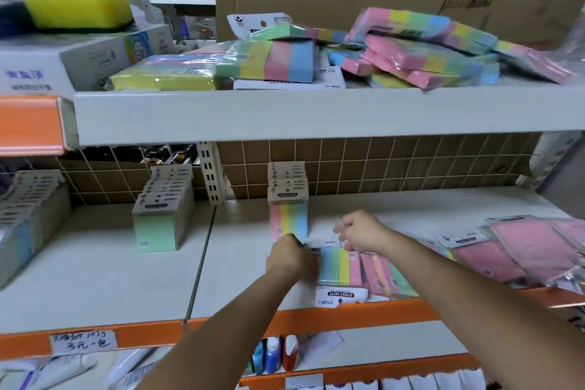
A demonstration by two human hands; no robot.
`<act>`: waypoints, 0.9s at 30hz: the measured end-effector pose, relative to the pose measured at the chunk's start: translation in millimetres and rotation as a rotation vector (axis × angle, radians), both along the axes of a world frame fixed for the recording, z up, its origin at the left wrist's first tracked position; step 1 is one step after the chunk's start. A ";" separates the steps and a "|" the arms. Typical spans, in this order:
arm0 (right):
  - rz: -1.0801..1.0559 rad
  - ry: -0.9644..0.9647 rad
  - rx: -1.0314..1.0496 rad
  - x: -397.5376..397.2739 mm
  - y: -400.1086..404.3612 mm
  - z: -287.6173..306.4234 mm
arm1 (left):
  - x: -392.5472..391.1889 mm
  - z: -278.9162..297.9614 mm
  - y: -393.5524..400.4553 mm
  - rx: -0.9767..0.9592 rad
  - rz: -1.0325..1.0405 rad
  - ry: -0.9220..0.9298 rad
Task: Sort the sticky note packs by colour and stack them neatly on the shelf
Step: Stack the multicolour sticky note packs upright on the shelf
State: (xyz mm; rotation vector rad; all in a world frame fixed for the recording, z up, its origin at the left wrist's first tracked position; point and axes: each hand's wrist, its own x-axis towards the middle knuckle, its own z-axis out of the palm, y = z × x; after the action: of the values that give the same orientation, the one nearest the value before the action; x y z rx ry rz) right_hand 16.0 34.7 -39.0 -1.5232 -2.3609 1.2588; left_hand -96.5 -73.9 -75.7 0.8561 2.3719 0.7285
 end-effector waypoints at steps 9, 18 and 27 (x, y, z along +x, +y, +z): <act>-0.018 -0.236 0.097 31.5 -16.6 -9.9 | 36.8 -1.1 -4.8 -0.096 0.060 -0.193; 0.072 -0.352 0.215 31.5 -28.3 -4.0 | 41.8 8.7 -7.7 -0.009 0.020 -0.385; 0.545 -0.235 0.463 0.2 -34.9 23.6 | 18.6 32.4 -12.7 0.078 -0.114 -0.258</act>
State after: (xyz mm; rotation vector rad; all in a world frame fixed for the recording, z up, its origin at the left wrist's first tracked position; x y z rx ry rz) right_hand 16.2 -0.2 -15.4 -0.9636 -3.0633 0.5170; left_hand -77.9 -86.7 -43.3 0.8654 2.0621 0.8357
